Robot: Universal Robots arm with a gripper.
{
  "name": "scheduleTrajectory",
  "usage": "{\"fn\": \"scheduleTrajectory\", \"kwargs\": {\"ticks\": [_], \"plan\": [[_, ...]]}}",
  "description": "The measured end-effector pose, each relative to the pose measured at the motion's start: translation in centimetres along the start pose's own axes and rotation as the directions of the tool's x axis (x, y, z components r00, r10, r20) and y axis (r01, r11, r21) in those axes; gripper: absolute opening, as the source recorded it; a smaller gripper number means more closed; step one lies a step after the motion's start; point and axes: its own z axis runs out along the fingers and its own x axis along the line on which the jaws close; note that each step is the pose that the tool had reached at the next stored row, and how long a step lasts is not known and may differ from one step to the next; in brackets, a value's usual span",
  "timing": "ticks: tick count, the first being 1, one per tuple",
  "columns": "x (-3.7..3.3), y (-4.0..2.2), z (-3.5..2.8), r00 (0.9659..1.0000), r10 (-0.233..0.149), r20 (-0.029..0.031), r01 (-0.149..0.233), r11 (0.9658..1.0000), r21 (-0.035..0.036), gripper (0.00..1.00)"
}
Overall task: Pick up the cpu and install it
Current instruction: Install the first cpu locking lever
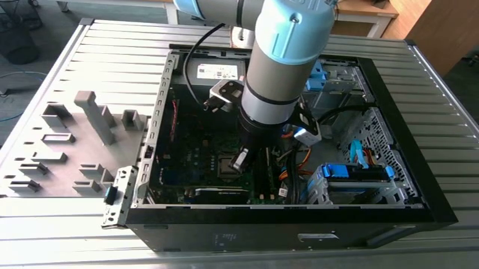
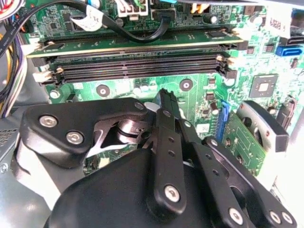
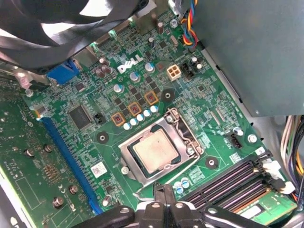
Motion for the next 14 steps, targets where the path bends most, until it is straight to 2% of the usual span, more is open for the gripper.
{"fn": "scheduleTrajectory", "kwargs": {"ticks": [6, 14], "plan": [[-0.31, 0.46, 0.03, 1.0000, 0.004, -0.0011, -0.004, 1.0000, 0.0018, 0.11], [0.14, 1.25, 0.11, 0.9999, 0.017, 0.0000, -0.017, 0.9998, 0.0055, 0.11]]}}
